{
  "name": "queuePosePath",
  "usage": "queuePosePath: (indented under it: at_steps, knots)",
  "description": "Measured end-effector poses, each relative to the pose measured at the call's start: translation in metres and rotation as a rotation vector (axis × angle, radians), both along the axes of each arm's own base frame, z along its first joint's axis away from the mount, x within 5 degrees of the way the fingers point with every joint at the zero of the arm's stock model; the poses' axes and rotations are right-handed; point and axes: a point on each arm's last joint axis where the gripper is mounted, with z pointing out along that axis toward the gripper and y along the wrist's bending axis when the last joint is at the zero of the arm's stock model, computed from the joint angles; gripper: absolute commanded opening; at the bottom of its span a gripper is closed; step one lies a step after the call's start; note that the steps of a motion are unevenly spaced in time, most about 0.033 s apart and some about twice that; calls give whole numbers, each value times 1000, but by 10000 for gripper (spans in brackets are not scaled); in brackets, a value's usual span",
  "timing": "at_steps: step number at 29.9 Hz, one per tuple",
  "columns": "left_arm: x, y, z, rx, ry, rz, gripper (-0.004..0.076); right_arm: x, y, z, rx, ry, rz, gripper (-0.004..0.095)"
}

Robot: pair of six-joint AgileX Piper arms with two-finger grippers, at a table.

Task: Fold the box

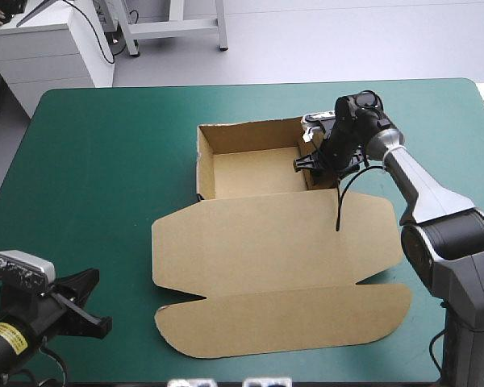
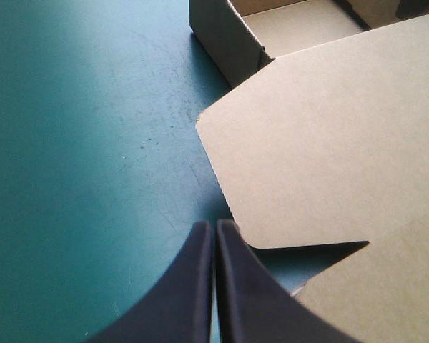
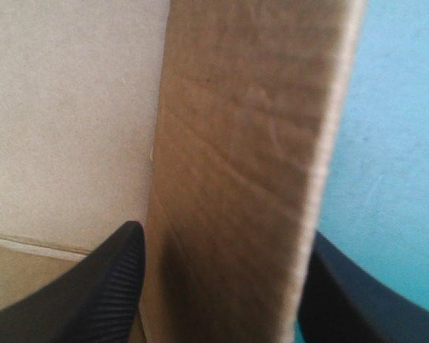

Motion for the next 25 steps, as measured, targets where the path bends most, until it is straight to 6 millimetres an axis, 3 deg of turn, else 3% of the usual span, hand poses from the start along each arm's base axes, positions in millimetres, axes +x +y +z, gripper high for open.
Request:
queuePosePath:
  at_steps: [5,11,14,17,18,21,25]
  knots:
    - [-10,3,-22,-29,-12,-8,-8,4,1,-11,-9,17,13,-17]
    - [-12,3,-35,-38,3,-13,-8,8,-8,-3,-33,-16,23,-20]
    - [-11,3,-35,-41,-2,-13,-8,13,-24,27,-17,-99,4,-20]
    - [-11,2,-34,-45,-18,-15,-8,14,-55,77,6,-248,-65,-20]
    - [-11,2,-34,-47,-21,-16,-8,10,-72,101,12,-316,-105,-20]
    - [-11,2,-33,-49,-27,-17,-8,-6,-118,146,6,-442,-208,-20]
    - [-11,2,-33,-51,-27,-18,-8,-23,-176,168,-40,-501,-343,-20]
